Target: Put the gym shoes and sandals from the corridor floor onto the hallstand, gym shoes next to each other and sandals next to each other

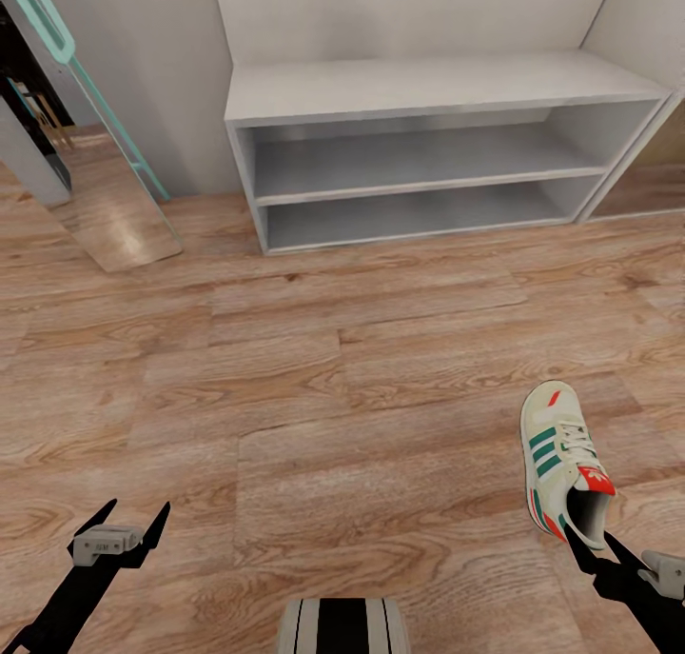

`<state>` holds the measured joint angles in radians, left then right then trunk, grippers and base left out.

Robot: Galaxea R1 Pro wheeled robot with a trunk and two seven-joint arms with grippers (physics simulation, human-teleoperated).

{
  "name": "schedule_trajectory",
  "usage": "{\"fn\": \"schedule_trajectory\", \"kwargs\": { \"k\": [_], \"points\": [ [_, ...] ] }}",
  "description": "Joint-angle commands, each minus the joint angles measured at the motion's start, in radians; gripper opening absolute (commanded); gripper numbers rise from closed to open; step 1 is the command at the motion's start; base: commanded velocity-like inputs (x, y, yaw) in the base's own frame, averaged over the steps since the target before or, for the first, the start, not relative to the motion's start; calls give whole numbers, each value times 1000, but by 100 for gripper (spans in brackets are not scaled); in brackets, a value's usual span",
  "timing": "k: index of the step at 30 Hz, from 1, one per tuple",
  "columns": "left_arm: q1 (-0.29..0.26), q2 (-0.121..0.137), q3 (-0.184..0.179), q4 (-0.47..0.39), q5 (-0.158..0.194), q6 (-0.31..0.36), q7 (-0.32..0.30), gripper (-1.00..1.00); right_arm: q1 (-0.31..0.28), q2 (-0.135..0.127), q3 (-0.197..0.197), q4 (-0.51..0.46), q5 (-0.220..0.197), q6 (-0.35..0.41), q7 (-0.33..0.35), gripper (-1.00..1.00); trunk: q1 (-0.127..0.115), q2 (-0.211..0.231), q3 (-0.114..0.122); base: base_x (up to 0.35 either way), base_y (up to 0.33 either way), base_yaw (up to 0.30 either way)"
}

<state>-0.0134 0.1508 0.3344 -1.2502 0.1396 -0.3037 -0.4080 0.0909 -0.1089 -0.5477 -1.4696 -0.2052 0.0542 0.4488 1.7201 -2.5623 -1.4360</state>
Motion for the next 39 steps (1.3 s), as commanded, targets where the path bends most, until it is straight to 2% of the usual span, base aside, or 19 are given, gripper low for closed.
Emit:
{"fn": "schedule_trajectory", "kwargs": {
  "k": [1,11,39],
  "points": [
    [0,0,0,0,0,0,0,100,0,0,0,0,-2,1,-1,-100,0,0,1,0,0,-17],
    [0,0,0,0,0,0,0,100,0,0,0,0,-2,1,-1,-100,0,0,7,0,0,-103],
    [0,0,-1,0,1,0,1,100,0,0,0,1,-2,1,-2,-100,0,0,38,0,0,-221]
  ]
}}
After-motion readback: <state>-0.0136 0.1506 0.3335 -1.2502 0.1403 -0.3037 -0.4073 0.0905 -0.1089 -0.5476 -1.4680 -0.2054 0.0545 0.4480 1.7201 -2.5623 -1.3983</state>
